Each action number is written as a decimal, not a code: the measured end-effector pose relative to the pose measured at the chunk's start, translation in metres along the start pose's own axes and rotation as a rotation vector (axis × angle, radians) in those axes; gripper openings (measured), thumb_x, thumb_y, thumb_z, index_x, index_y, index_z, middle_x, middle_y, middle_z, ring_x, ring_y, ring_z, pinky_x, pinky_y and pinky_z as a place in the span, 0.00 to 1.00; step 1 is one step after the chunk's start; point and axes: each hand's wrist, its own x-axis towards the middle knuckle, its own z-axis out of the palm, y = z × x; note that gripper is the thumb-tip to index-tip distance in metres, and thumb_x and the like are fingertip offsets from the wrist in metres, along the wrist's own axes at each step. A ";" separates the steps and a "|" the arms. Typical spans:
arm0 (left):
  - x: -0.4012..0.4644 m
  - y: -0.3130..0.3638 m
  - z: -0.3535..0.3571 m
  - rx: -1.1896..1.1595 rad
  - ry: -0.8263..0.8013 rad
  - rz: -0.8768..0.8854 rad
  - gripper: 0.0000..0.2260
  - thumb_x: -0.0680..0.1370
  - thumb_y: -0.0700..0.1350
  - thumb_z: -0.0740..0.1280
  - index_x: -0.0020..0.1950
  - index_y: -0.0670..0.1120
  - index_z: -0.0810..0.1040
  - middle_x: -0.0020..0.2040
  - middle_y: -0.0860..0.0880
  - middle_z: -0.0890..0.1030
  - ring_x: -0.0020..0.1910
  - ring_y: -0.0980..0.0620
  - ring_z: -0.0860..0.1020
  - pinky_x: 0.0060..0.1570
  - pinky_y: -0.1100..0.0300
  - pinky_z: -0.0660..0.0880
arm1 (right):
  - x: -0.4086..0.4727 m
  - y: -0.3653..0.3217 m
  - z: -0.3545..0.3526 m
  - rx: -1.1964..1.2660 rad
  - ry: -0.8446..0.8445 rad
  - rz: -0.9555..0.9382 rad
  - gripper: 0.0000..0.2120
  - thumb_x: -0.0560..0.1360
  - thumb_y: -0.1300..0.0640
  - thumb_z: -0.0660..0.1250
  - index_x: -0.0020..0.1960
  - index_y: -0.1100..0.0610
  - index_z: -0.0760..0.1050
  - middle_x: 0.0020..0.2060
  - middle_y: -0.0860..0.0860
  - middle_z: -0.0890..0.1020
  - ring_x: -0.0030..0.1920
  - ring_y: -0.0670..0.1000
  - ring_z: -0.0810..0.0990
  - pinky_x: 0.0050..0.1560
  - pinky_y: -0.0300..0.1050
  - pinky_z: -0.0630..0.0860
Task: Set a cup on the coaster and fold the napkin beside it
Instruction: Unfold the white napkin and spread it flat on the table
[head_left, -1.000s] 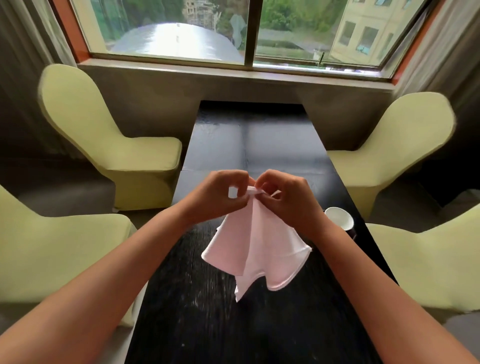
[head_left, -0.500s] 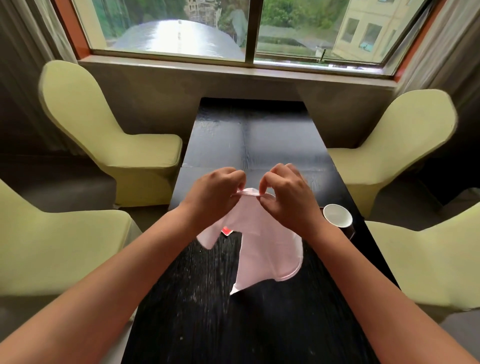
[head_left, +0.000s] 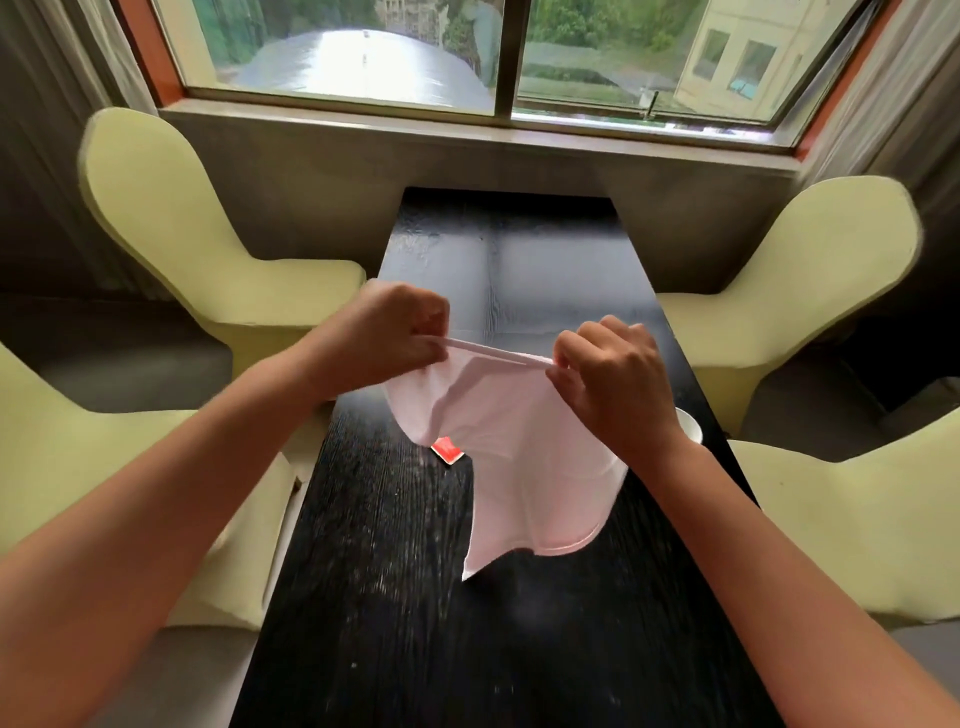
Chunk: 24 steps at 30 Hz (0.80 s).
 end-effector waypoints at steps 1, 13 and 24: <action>0.002 0.002 -0.006 -0.022 -0.006 -0.010 0.05 0.71 0.38 0.73 0.37 0.44 0.79 0.34 0.47 0.79 0.34 0.51 0.77 0.33 0.68 0.70 | 0.001 0.002 -0.002 -0.001 0.009 -0.006 0.09 0.68 0.59 0.73 0.34 0.59 0.73 0.29 0.54 0.76 0.33 0.58 0.75 0.36 0.49 0.71; 0.019 -0.043 -0.001 0.203 -0.510 -0.089 0.05 0.74 0.43 0.69 0.48 0.47 0.84 0.42 0.54 0.84 0.36 0.59 0.78 0.39 0.71 0.71 | 0.023 0.042 0.012 0.585 -0.806 0.163 0.06 0.71 0.65 0.70 0.38 0.56 0.79 0.32 0.52 0.83 0.32 0.44 0.77 0.38 0.40 0.73; 0.065 -0.056 -0.047 0.429 0.231 0.026 0.09 0.77 0.38 0.65 0.52 0.38 0.83 0.49 0.39 0.84 0.48 0.40 0.82 0.53 0.47 0.77 | 0.115 0.089 0.010 0.076 -0.117 0.083 0.08 0.73 0.63 0.63 0.45 0.65 0.81 0.42 0.65 0.80 0.45 0.65 0.79 0.46 0.51 0.74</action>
